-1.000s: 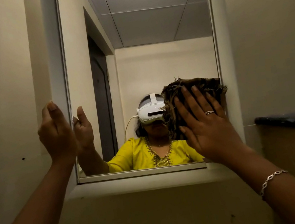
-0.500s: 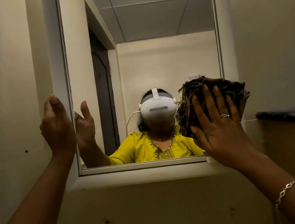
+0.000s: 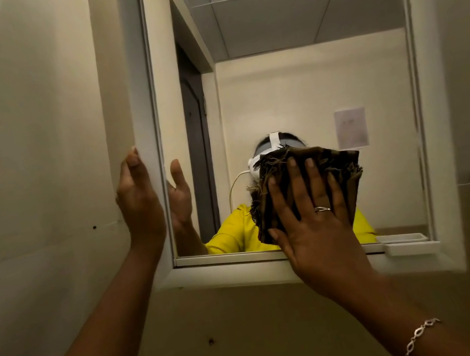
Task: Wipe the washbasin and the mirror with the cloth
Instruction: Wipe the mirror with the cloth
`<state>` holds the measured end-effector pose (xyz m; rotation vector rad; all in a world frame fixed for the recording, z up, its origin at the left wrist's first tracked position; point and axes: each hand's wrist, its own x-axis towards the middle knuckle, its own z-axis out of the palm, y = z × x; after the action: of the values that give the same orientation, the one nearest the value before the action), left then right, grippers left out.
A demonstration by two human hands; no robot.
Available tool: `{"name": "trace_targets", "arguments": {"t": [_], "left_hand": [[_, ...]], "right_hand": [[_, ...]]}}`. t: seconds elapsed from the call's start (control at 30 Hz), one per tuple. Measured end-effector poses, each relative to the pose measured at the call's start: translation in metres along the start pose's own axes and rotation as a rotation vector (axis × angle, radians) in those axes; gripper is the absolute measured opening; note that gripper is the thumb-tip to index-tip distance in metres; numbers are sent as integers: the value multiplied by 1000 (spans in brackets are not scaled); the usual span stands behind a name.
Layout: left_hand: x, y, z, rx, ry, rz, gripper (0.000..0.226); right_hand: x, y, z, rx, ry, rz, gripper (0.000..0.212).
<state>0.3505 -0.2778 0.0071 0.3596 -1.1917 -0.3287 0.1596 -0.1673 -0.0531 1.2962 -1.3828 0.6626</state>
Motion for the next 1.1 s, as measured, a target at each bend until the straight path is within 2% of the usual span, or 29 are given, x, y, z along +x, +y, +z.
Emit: {"name": "trace_targets", "arguments": {"t": [0.13,0.2,0.4,0.53,0.67,0.9,1.1], "left_hand": [[-11,-6,-5,-48,-35,-32,95],[-15,-8,-9,-76,-55,-42,101],[-28,-9,-13,-118,-75,-27,98],[-28,-10,-14,-163,-104,-39,80],[-28,-9,-17,-176,-151,-18,101],[-42,-14,-18,-121,-155,11,101],[-55,-24,-17,-2,-105,84,87]], "right_hand": [[9,-29,5,30,-2,-18,63],[14,-42,7,55,-6,-27,62],[31,-74,12,105,-13,-58,64],[44,-96,13,123,-3,-96,64],[49,-110,15,132,-3,-104,64],[31,-112,18,124,-20,-182,63],[29,-102,18,117,-12,-236,64]]}}
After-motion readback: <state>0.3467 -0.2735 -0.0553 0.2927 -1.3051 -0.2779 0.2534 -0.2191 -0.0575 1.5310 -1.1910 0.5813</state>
